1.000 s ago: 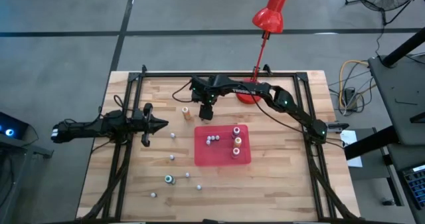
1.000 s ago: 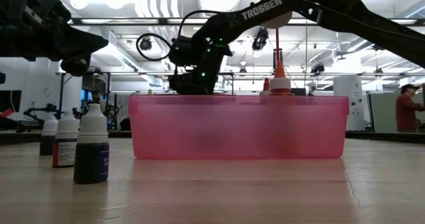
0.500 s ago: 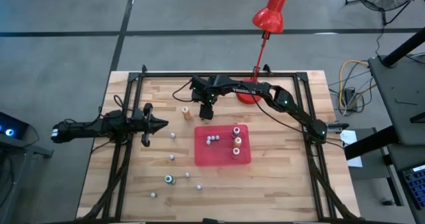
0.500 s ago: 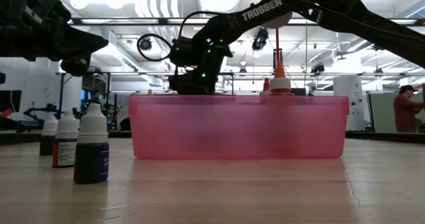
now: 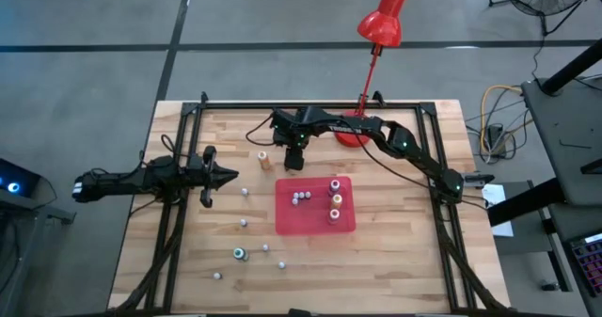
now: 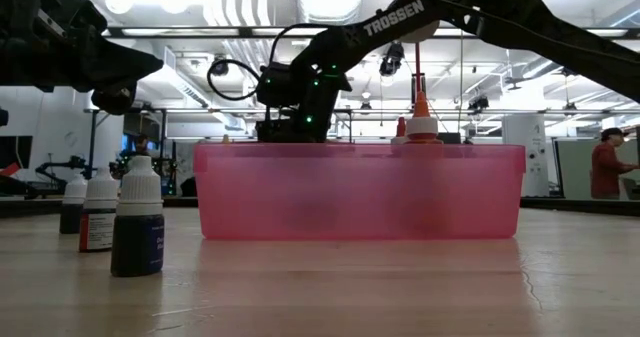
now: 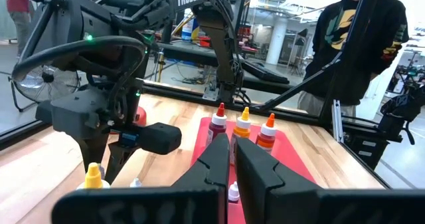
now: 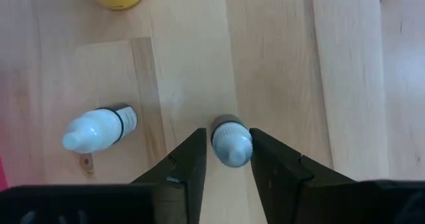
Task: Pick & Place food coloring
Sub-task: Put the small violet food coloring bottle into the red bin
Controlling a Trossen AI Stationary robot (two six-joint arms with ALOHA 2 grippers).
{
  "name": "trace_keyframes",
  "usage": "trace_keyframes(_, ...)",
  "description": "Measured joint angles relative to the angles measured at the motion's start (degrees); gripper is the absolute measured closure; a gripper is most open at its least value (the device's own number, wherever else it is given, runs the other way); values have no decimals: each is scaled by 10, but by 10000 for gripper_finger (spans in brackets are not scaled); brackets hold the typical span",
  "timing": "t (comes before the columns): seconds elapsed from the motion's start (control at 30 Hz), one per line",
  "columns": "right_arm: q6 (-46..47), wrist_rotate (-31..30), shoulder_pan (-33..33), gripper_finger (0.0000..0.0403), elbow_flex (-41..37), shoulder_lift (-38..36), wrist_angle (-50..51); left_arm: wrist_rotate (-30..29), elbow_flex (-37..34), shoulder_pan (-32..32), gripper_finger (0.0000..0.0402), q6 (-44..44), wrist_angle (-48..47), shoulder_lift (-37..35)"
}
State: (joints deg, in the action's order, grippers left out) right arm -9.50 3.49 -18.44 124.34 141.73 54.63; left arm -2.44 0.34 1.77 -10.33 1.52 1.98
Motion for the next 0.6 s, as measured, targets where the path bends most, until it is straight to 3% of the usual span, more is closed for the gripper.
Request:
trace_keyframes(0.27,-2,0,0,331,-2,0,-9,0,0,0,402,0,0,0)
trace_keyframes(0.6,-2,0,0,333,-1,-6,11,0,0,0,402,0,0,0)
